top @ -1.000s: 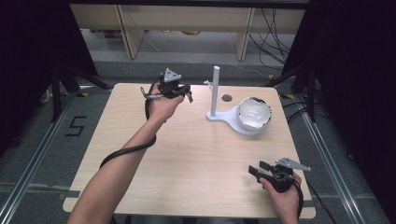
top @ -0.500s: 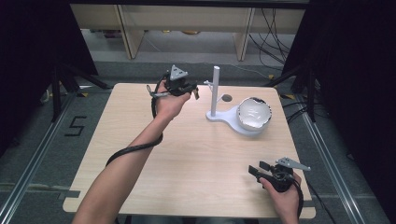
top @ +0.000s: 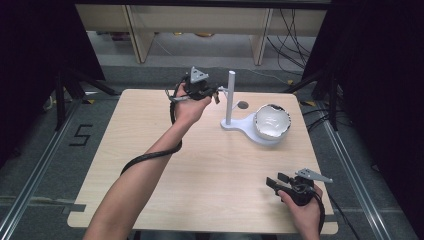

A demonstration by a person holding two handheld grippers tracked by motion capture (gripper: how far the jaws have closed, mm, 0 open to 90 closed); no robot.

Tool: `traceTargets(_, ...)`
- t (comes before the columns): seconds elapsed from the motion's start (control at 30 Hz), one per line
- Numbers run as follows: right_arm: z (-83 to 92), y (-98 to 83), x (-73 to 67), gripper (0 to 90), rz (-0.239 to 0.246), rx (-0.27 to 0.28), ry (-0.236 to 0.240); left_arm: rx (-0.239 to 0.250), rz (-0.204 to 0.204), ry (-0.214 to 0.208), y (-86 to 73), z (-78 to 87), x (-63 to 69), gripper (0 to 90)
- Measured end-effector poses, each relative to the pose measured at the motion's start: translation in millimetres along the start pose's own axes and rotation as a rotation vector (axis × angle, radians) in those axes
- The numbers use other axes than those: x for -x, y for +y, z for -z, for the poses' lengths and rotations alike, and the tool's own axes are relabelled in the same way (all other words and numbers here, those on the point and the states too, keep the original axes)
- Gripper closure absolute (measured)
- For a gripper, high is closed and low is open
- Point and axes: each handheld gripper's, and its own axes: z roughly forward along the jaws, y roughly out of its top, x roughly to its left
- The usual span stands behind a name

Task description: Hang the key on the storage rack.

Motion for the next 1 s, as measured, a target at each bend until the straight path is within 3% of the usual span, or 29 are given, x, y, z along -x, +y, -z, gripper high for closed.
traceTargets(0.07,-0.2,0.1,0.7,38.7,0.004,-0.002,-0.003,-0.001,-0.003,0.000,-0.4,-1.4,0.8,88.9)
traceTargets(0.1,-1.6,0.5,3.2,38.7,0.034,0.008,-0.003,-0.001,-0.003,0.004,-0.5,-1.5,0.6,88.9)
traceTargets(0.3,-1.7,0.3,3.3,38.7,0.031,0.012,-0.001,-0.005,0.009,0.001,0.9,-4.0,0.3,88.9)
traceTargets(0.37,-1.3,0.0,2.2,38.7,0.005,0.018,0.015,-0.002,0.013,-0.003,1.3,-4.1,2.4,88.9)
traceTargets(0.47,-1.0,0.4,2.5,38.7,0.020,0.002,-0.008,0.001,0.013,0.000,1.5,-4.4,4.4,88.9)
traceTargets(0.5,-0.1,0.1,-0.2,38.7,-0.004,-0.006,-0.003,0.002,0.014,0.001,1.4,-4.5,4.6,88.9)
traceTargets(0.6,0.0,0.0,-0.2,38.7,-0.009,-0.006,-0.003,0.002,0.015,0.006,1.3,-5.1,5.6,88.9)
traceTargets(0.63,-2.3,0.0,3.0,38.7,0.019,0.017,0.002,0.004,0.015,0.008,1.3,-5.3,5.9,88.9)
traceTargets(0.8,-1.9,0.5,2.7,38.7,0.030,0.007,0.005,0.006,0.015,0.011,2.2,-6.0,7.5,88.9)
traceTargets(0.83,-1.4,0.3,1.1,38.7,0.000,0.000,0.006,0.004,0.018,0.015,2.5,-6.1,7.4,88.9)
traceTargets(1.0,-2.7,0.0,1.6,38.6,-0.005,0.012,0.007,-0.001,0.024,0.023,5.1,-6.1,8.6,88.9)
